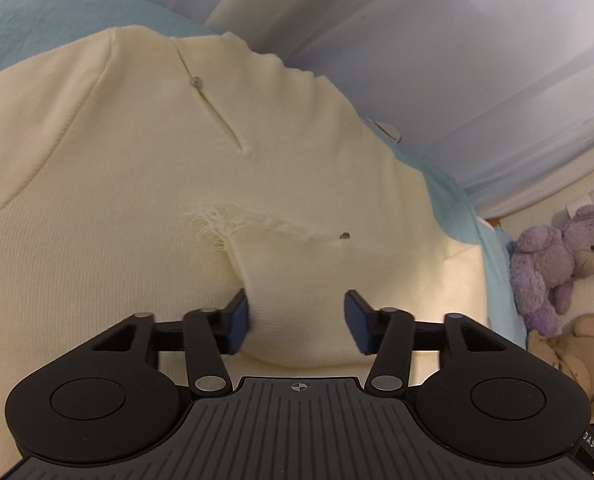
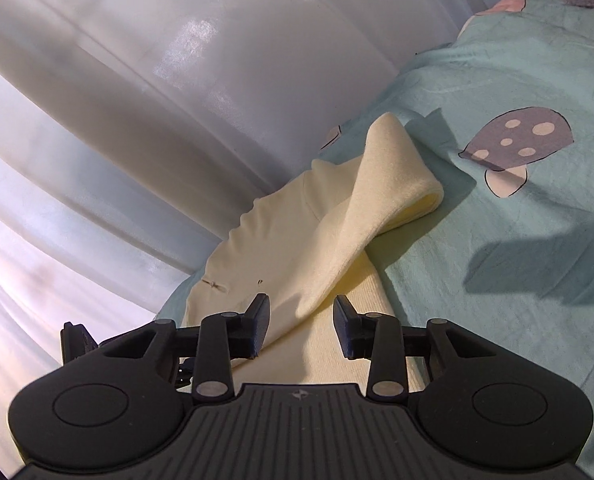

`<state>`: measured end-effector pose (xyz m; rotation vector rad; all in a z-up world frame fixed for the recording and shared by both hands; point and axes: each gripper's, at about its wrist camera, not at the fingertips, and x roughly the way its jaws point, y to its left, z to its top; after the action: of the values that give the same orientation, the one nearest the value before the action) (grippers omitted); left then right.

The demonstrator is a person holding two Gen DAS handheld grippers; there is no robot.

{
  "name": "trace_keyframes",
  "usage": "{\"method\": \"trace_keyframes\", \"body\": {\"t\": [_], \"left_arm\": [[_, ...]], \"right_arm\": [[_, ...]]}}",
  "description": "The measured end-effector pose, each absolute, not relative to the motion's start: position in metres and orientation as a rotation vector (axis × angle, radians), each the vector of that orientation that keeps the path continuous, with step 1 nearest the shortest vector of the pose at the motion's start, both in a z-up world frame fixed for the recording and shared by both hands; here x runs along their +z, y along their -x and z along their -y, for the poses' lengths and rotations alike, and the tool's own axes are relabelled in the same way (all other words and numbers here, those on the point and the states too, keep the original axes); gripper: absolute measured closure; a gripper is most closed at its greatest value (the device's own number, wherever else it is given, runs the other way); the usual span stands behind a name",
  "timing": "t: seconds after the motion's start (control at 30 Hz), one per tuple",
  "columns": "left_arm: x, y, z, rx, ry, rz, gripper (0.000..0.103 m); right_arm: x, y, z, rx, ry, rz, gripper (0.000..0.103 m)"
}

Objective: Fold small clothes
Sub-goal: 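Grasp a sweater sleeve cuff with the right gripper and lift it, then lay the sleeve across the sweater body and open the right gripper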

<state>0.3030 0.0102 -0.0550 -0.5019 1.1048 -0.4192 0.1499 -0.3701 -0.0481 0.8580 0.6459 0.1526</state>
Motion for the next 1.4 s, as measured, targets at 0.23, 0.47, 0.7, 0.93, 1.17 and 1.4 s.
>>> {"method": "trace_keyframes", "body": {"t": [0.23, 0.47, 0.7, 0.93, 1.17, 1.4], "left_arm": [[-0.026, -0.309, -0.012, -0.435, 0.499, -1.023, 0.095], [0.031, -0.302, -0.054, -0.323, 0.422, -0.787, 0.094], [0.009, -0.311, -0.083, -0.2, 0.37, -0.84, 0.094], [-0.004, -0.318, -0.084, -0.191, 0.359, -0.861, 0.094], [0.003, -0.317, -0.073, -0.202, 0.263, -0.79, 0.094], [-0.021, -0.331, -0.047, -0.105, 0.044, -0.818, 0.094]], "right_arm": [[-0.051, -0.169, 0.362, 0.138, -0.834, -0.678, 0.068], [-0.057, -0.206, 0.358, 0.124, -0.829, -0.713, 0.068], [-0.049, -0.246, 0.362, -0.031, -0.647, -0.707, 0.066], [-0.063, -0.3, 0.363, -0.019, -0.566, -0.812, 0.056], [-0.052, -0.303, 0.328, -0.094, -0.254, -0.731, 0.095], [-0.064, -0.302, 0.326, -0.193, -0.205, -0.745, 0.093]]}}
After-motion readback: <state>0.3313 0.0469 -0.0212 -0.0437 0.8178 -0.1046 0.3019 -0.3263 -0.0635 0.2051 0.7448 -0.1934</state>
